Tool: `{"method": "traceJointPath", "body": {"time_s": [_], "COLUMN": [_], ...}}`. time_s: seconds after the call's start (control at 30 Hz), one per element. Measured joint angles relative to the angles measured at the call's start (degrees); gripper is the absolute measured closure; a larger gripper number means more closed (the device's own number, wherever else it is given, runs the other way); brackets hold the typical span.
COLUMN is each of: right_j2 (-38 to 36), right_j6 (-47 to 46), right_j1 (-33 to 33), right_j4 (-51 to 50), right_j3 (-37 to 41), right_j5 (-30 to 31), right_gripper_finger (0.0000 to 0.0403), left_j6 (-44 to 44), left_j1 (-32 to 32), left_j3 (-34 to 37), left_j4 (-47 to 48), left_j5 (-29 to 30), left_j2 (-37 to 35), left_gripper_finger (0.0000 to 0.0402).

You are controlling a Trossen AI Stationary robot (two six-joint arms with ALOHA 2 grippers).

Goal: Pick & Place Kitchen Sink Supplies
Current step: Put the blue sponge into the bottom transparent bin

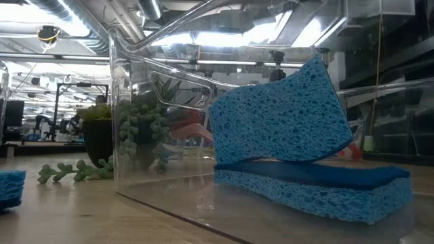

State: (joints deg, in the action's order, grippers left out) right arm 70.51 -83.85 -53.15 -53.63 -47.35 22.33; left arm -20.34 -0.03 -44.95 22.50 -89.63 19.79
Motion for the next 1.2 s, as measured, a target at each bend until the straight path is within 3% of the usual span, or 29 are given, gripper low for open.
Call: {"method": "traceJointPath", "body": {"time_s": [0.5, 0.8, 0.9, 1.2], "right_j2": [16.65, 26.65, 27.53, 23.57], "right_j6": [-1.57, -3.55, -4.31, -7.17], "right_j1": [0.02, 0.02, 0.02, 0.66], "right_j4": [-0.47, 0.04, 1.22, 4.17], "right_j3": [0.00, -0.31, -0.20, 0.00], "right_j5": [-0.05, -3.74, -3.82, -3.64], "right_gripper_finger": [0.0253, 0.0256, 0.0276, 0.0392], "left_j6": [-0.02, 0.02, -0.02, 0.01], "left_j1": [0.02, 0.00, 0.00, 0.02], "left_j3": [0.00, 0.00, 0.00, 0.00], "left_j4": [0.00, -0.02, -0.02, 0.00], "left_j5": [0.00, 0.00, -0.01, -0.01], "left_j2": [0.00, 0.00, 0.00, 0.00], "left_gripper_finger": [0.0395, 0.0395, 0.0395, 0.0395]}}
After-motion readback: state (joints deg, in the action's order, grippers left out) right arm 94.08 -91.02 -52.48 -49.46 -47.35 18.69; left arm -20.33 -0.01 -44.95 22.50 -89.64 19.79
